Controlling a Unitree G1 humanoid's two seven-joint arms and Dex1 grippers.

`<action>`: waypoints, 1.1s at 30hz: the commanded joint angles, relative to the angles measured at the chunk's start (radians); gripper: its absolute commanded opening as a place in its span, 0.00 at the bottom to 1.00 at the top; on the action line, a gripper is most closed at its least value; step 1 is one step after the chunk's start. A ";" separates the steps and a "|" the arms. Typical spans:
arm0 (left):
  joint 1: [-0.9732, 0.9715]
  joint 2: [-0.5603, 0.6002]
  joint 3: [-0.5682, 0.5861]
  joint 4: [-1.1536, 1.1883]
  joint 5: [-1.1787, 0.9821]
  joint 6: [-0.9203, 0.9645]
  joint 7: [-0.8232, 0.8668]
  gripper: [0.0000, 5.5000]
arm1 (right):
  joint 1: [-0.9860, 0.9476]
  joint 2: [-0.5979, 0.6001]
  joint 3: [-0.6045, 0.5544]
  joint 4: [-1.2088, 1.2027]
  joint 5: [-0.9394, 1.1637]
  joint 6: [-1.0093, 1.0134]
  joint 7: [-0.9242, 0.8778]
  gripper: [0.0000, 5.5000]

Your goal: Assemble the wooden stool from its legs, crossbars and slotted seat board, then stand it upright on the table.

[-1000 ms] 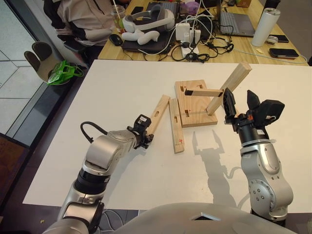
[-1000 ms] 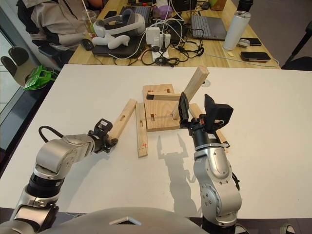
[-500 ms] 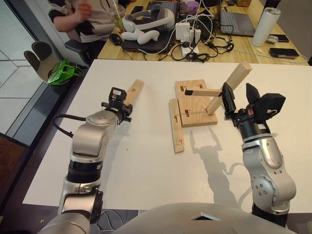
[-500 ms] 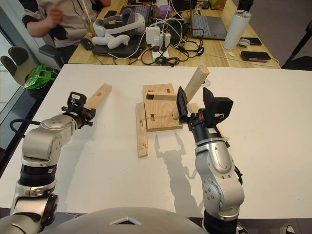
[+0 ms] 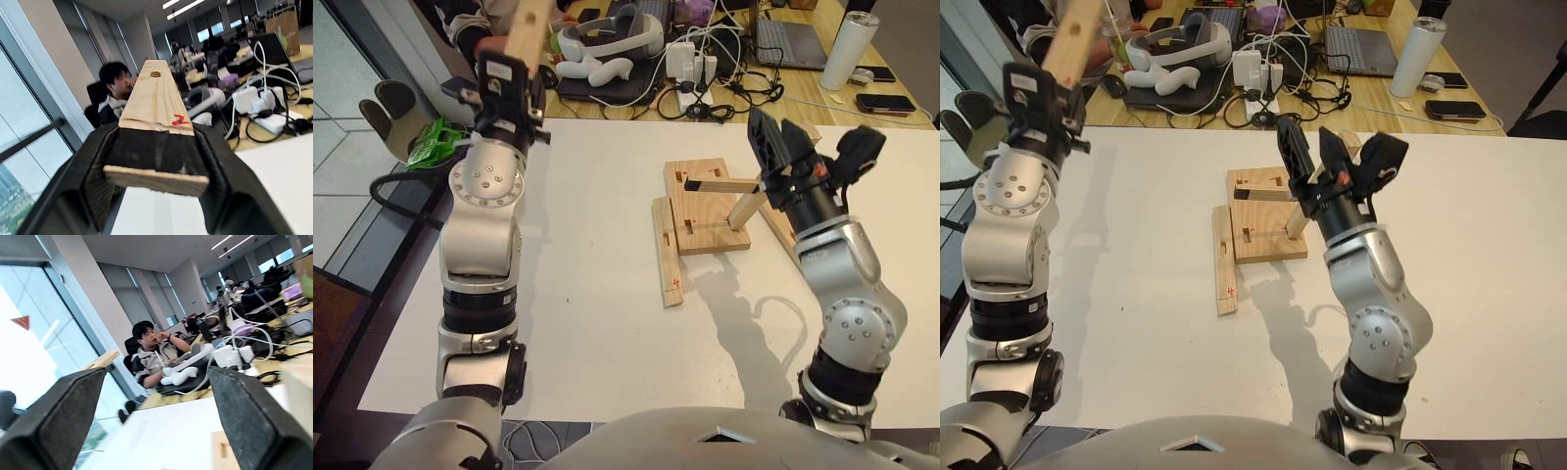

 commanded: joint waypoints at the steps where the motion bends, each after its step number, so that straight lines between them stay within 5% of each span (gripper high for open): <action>1: 0.001 0.071 -0.066 -0.006 0.149 -0.154 0.009 0.37 | -0.189 0.013 -0.096 0.128 0.238 0.019 -0.118 0.71; 7: 0.025 0.174 -0.193 0.035 0.409 -0.382 -0.009 0.37 | -0.374 0.076 -0.064 0.279 0.513 0.024 -0.296 0.71; 14: 0.035 0.204 -0.311 0.043 0.738 -0.536 0.024 0.37 | -0.471 0.169 -0.001 0.433 0.549 -0.049 -0.371 0.71; 17: 0.056 0.174 -0.318 0.043 0.764 -0.565 0.009 0.37 | -0.526 0.183 0.007 0.493 0.568 -0.088 -0.360 0.71; 26: 0.070 0.119 -0.280 0.059 0.770 -0.598 -0.006 0.37 | -0.519 0.143 0.052 0.489 0.726 -0.077 -0.301 0.98; 33: 0.078 0.101 -0.272 0.048 0.788 -0.621 -0.012 0.37 | -0.539 0.119 0.067 0.544 0.616 -0.114 -0.325 0.98</action>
